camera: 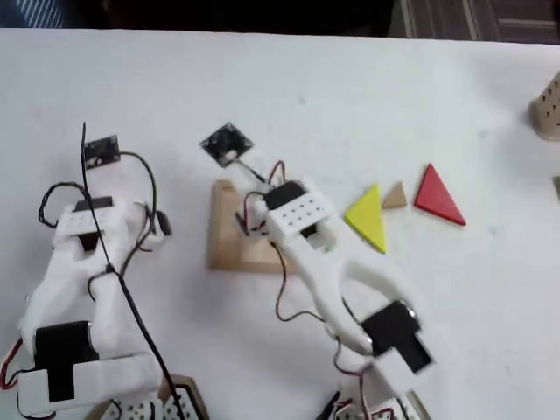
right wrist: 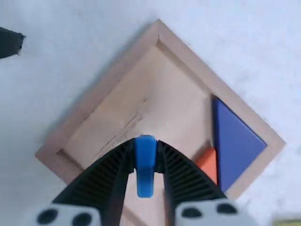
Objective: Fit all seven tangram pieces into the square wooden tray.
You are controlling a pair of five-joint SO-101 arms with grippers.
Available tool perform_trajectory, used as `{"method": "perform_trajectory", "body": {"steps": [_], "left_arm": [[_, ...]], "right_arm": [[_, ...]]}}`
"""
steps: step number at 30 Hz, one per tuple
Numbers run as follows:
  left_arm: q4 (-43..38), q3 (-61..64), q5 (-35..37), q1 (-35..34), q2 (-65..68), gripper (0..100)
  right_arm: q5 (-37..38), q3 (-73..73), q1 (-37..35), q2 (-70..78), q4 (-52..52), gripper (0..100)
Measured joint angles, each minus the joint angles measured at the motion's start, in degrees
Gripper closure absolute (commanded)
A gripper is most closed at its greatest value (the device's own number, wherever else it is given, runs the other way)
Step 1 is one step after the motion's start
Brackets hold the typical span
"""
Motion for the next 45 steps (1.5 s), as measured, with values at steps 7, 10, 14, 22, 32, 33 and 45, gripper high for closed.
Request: {"method": "perform_trajectory", "body": {"steps": [7,10,14,22,32,33,45], "left_arm": [[0.0,0.0,0.0,0.0,0.0,77],[0.0,0.0,0.0,0.0,0.0,77],[0.0,0.0,0.0,0.0,0.0,77],[-0.2,0.0,0.0,0.0,0.0,77],[2.9,0.0,0.2,1.7,0.0,96],[3.5,0.0,0.2,2.7,-0.1,96],[7.5,8.6,0.4,30.0,-20.7,98]], "right_arm": [[-0.4,-2.8,-0.4,5.8,-0.9,68.4],[-0.4,-7.0,-0.4,5.9,5.2,68.3],[1.4,-9.7,1.1,2.7,12.6,68.3],[2.3,-5.4,11.8,-15.3,18.0,86.5],[-2.2,23.8,26.3,-33.7,5.6,95.8],[-2.7,25.8,28.1,-34.6,4.8,95.8],[0.6,35.8,42.7,-36.7,3.4,95.6]]}}
